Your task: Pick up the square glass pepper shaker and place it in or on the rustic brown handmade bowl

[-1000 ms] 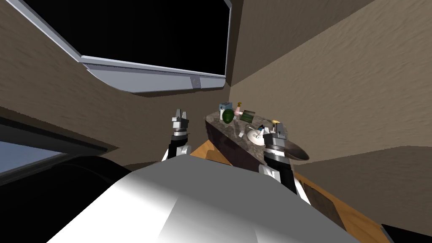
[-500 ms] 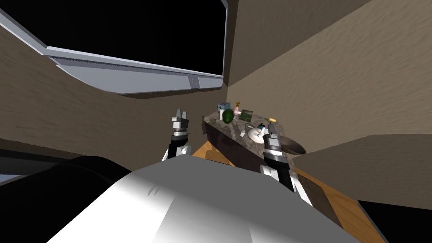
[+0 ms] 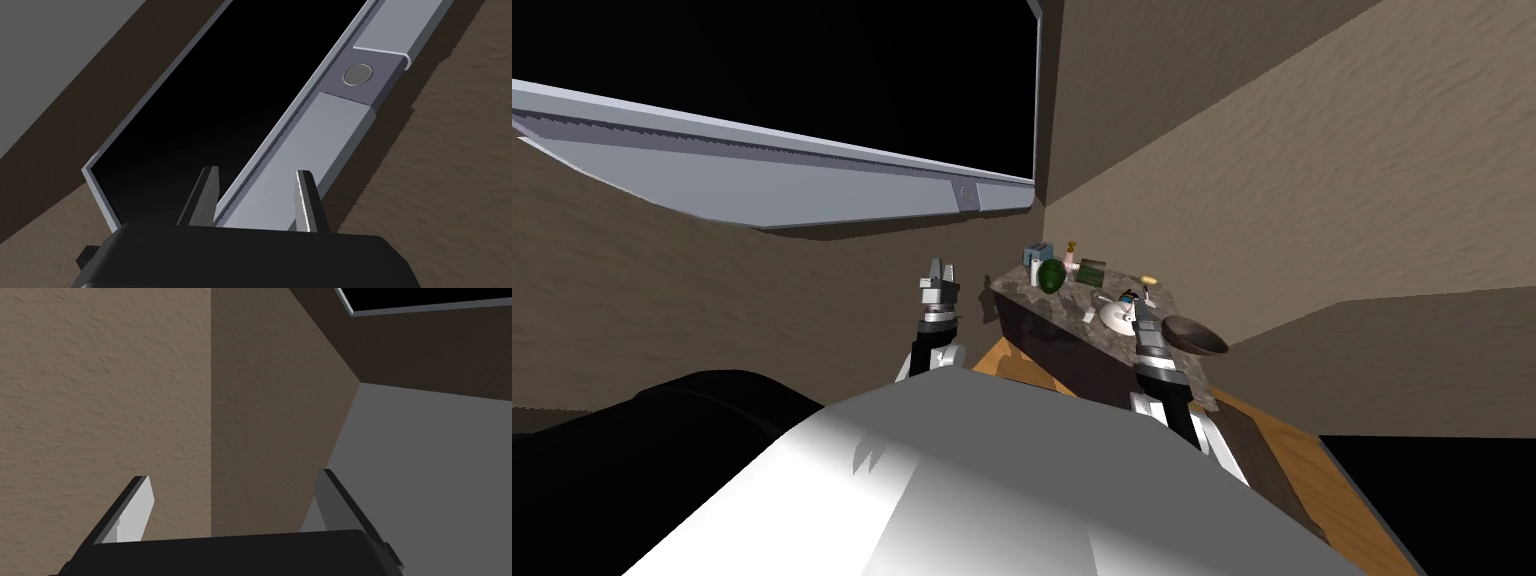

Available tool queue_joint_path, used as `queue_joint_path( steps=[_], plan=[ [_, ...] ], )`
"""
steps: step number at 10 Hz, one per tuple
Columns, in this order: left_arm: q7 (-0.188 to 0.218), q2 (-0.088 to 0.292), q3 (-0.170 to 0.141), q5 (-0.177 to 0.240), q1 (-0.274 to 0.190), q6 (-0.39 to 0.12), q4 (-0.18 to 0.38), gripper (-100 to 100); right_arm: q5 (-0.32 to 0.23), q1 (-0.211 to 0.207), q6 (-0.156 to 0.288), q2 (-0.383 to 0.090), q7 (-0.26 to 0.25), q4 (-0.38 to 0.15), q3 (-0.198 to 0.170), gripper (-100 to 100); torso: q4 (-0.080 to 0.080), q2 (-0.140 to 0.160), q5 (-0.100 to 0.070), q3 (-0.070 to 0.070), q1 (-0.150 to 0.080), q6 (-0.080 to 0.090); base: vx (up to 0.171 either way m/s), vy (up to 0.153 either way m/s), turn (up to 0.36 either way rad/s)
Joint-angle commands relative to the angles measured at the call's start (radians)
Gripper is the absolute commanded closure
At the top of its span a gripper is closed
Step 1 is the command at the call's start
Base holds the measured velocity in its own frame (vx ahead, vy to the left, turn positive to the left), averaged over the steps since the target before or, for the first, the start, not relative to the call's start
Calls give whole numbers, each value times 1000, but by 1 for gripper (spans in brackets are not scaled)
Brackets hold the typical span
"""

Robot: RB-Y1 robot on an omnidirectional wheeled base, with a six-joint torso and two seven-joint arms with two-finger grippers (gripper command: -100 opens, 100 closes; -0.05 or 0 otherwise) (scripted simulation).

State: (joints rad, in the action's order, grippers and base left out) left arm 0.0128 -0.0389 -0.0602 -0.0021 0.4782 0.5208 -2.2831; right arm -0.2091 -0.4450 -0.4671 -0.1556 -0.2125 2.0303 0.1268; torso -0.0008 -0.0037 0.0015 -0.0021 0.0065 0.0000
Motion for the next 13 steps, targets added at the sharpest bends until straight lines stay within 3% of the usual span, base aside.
queue_joint_path(
  steps=[1, 5, 7, 8, 13],
  plan=[
    [0, 0, 0, 0, 0, 0, 0, 0, -46, 15, -10, -5, -50, -41, 13, -100, 0, 0, 0, 0, 0, 0, 41, 136, -249],
    [0, 0, 0, 0, 0, 0, 0, 0, -108, 34, -25, -8, -133, -97, 32, -100, 0, -1, 0, 0, 1, 0, 25, 105, -133],
    [0, 0, 0, 0, 0, 0, 0, 0, -171, 55, -39, -8, -197, -157, 52, -100, 0, 0, 0, 0, -1, 0, 38, 118, -198],
    [0, 0, 0, 0, 0, 0, 0, 0, -171, 55, -39, -8, -208, -157, 52, -100, 0, -2, 0, -1, 2, 0, 44, 108, -77],
    [0, 0, 0, 0, 0, 0, 0, 0, -294, 102, -64, -5, -341, -278, 96, -100, 0, -2, 0, -1, -1, 0, 48, 102, -164]
  ],
)
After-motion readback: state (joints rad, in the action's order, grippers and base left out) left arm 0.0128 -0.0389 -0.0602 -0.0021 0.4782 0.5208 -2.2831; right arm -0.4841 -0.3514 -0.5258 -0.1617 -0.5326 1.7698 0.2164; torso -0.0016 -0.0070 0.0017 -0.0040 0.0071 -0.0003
